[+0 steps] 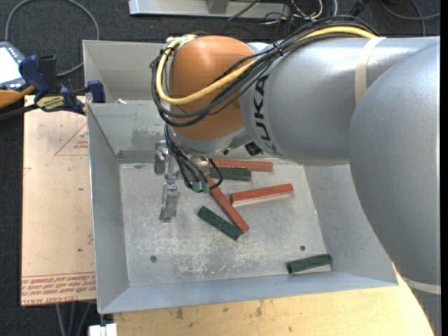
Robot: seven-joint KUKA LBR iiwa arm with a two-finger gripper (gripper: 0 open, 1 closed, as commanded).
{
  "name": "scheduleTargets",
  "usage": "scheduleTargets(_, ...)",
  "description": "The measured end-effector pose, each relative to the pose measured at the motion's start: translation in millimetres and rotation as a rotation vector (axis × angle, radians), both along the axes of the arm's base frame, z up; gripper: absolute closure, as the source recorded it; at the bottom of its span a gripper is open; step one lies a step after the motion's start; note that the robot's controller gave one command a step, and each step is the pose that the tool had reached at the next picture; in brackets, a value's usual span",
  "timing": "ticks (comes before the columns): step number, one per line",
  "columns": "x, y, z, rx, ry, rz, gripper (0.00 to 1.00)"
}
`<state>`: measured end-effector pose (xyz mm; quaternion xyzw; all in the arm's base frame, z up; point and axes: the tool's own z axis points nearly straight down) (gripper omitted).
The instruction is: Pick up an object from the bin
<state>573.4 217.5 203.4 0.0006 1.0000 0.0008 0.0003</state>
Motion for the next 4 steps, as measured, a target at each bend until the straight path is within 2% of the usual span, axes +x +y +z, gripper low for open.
scheduleTargets(1, 51.8, -28.9, -59.9, -0.001, -0.002, 0.588, 0.00)
scheduleTargets(2, 31.5, -95.8, -134.4, -0.001, 0.002, 0.847, 0.00)
scheduleTargets(3, -0.8, -160.2, -42.2, -0.005, -0.006, 1.260, 0.00)
scheduleTargets(4, 25.7, -197.9, -135.9, 0.003, -0.004, 1.309, 0.00)
